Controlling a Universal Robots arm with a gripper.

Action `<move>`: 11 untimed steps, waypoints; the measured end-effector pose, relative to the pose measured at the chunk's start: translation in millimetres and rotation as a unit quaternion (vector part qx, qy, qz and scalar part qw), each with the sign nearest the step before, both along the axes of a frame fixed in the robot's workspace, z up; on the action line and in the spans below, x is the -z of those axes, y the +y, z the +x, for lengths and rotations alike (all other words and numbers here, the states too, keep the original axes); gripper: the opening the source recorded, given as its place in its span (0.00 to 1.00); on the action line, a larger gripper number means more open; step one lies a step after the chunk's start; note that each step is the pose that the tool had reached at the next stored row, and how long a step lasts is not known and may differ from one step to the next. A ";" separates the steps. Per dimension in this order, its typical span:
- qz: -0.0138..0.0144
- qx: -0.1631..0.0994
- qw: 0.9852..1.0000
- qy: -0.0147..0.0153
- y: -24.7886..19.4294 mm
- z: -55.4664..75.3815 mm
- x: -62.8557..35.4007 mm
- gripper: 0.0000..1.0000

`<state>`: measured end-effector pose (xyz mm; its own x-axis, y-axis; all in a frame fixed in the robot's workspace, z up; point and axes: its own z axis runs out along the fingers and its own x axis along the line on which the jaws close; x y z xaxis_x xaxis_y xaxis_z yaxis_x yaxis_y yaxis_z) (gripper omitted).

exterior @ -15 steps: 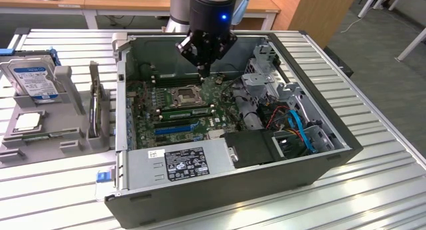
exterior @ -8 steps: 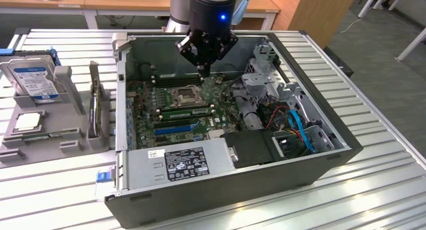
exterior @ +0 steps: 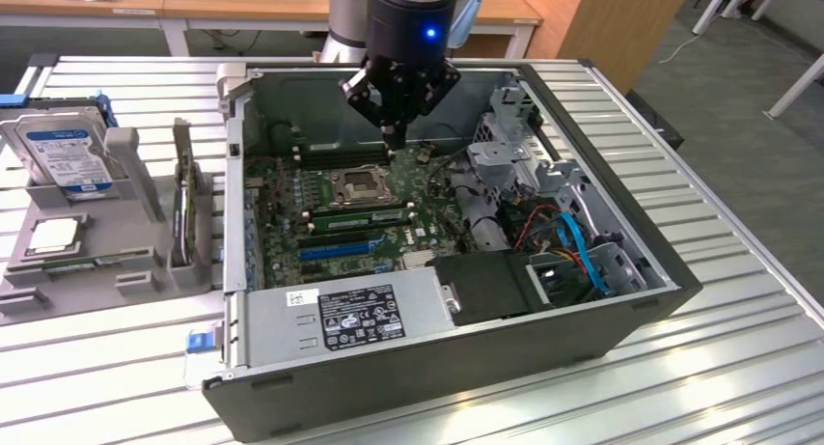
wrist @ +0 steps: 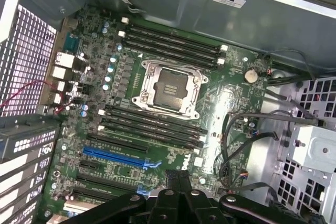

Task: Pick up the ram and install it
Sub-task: 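Press down the ram until it locks into place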

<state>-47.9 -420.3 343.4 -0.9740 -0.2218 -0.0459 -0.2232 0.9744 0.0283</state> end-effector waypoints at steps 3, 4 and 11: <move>0.002 0.005 1.000 0.004 0.0 0.0 -0.2 0.10; 0.002 0.006 1.000 0.004 0.0 0.0 -0.3 0.10; 0.003 0.028 1.000 0.004 -0.1 0.1 -0.4 0.10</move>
